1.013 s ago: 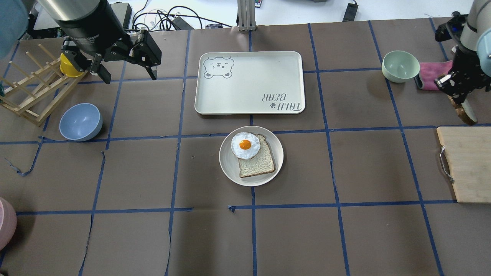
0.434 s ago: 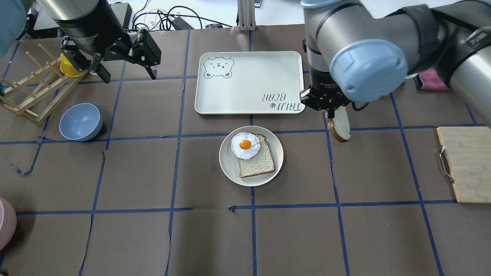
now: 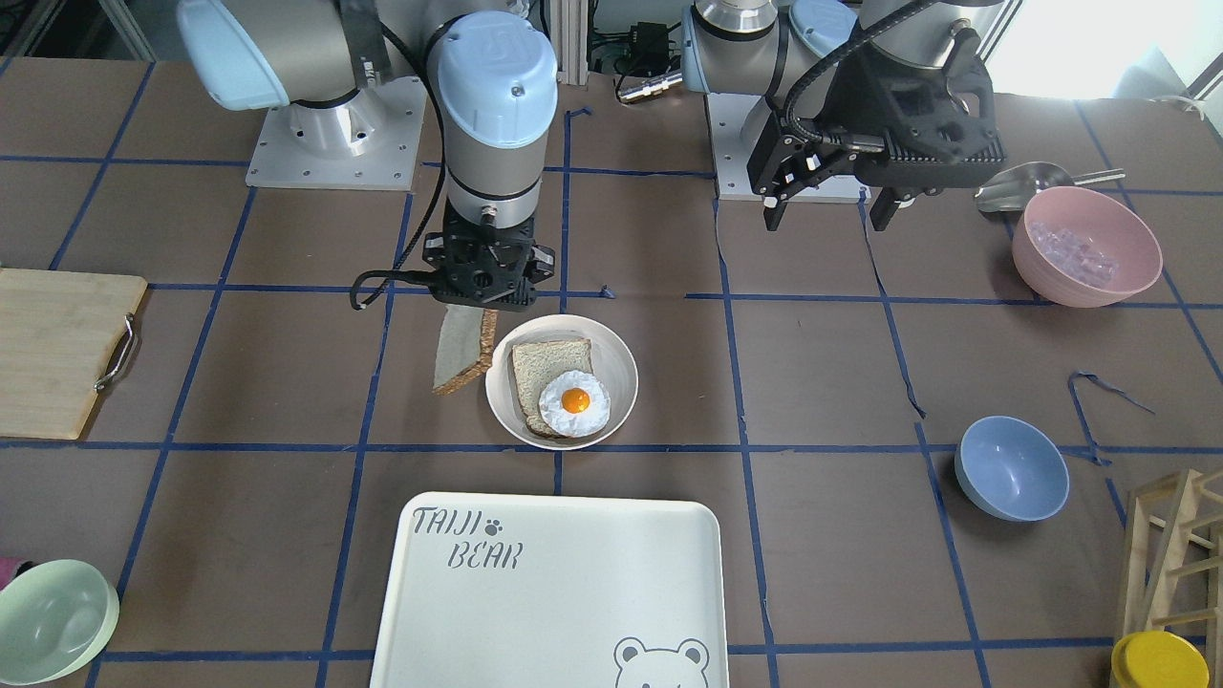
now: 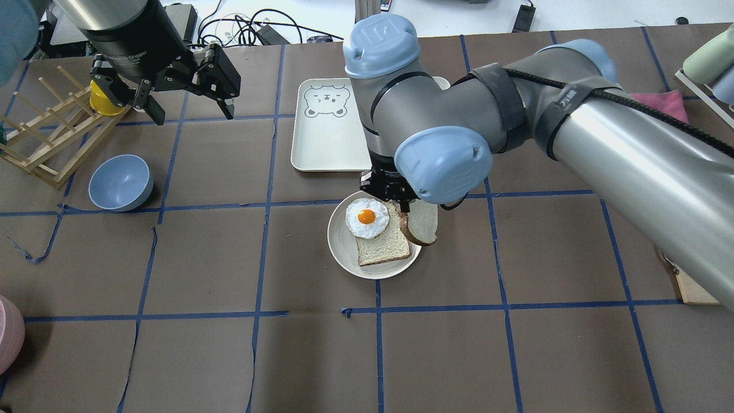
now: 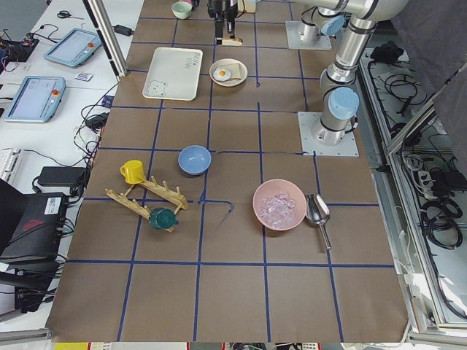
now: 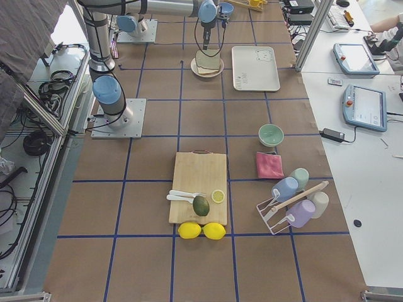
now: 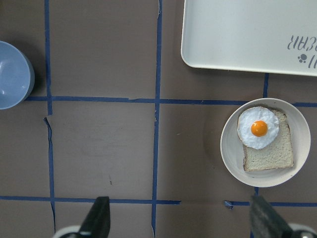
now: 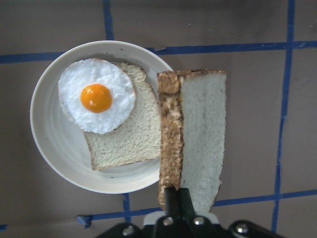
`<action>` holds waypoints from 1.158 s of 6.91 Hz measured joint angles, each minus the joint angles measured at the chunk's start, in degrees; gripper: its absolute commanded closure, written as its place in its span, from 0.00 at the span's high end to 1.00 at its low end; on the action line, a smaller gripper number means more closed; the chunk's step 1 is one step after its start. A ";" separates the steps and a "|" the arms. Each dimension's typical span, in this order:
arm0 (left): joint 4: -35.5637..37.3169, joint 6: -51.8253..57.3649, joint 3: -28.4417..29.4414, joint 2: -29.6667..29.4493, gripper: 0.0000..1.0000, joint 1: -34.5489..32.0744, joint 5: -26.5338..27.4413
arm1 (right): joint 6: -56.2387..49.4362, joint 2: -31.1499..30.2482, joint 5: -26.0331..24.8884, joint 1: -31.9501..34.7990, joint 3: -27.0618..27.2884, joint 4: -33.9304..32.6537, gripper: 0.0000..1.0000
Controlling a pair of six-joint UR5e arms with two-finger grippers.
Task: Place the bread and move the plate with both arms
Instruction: 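Carry the bread slice with the right gripper over the white plate, then lower the bread onto the egg toast and open the right gripper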
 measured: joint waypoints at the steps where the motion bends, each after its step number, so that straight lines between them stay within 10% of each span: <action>1: 0.00 0.00 0.00 0.00 1.00 0.00 0.00 | 1.47 1.27 2.50 1.19 1.29 -3.53 0.00; 4: -0.11 -0.02 -0.18 -0.05 1.00 0.06 -0.85 | 0.35 3.23 3.83 1.90 6.60 -15.02 0.00; 7: 0.10 -0.11 -0.59 -0.94 1.00 0.20 -1.41 | -0.23 3.73 4.02 1.99 7.52 -17.29 0.99; 8: 0.15 -0.05 -0.53 -1.14 1.00 0.35 -1.44 | 0.03 3.59 4.35 1.98 7.38 -17.85 1.00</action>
